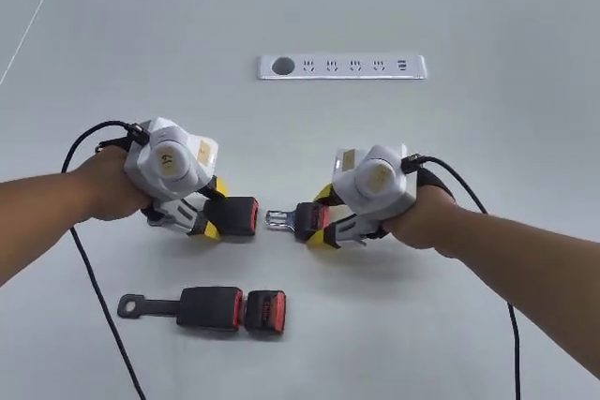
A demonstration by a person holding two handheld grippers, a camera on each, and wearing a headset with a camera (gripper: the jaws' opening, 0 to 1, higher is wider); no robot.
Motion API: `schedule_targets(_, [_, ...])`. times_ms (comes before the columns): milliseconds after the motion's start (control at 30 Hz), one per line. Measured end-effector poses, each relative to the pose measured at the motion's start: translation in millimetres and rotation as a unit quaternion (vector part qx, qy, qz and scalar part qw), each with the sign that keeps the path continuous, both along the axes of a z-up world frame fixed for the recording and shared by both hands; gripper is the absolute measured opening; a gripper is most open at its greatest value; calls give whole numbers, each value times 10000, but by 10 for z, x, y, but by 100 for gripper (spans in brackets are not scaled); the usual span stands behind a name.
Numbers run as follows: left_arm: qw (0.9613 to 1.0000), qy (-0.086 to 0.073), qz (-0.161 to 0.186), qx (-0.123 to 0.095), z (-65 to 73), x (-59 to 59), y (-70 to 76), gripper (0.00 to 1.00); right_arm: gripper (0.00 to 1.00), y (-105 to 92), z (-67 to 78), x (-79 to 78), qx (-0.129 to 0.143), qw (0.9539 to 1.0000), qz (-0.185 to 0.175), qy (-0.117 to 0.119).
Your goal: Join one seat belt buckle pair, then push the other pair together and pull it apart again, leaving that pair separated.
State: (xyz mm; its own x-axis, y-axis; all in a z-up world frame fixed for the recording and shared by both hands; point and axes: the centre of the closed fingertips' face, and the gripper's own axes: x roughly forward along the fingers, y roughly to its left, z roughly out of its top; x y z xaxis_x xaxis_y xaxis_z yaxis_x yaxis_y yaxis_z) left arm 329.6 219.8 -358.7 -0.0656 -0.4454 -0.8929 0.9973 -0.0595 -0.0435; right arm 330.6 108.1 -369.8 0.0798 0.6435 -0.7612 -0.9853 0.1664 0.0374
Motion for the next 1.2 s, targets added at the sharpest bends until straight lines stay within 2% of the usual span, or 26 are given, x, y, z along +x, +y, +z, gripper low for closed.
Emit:
schedule_targets(333, [9999, -30, -7, 109, 16, -19, -8, 33, 34, -344, -3, -53, -144, 9999, -78, 15])
schedule_targets(600, [9999, 40, 23, 146, 20, -11, -4, 33, 35, -617, 0, -137, -224, 9997, -75, 30])
schedule_targets(967, [9999, 36, -10, 135, 0, 2, 9, 33, 35, -835, -8, -193, -257, 9995, -163, 23])
schedule_targets(1200, [9999, 30, -29, 130, -8, 10, 16, 33, 36, -893, -15, -192, -265, 9995, -180, 51])
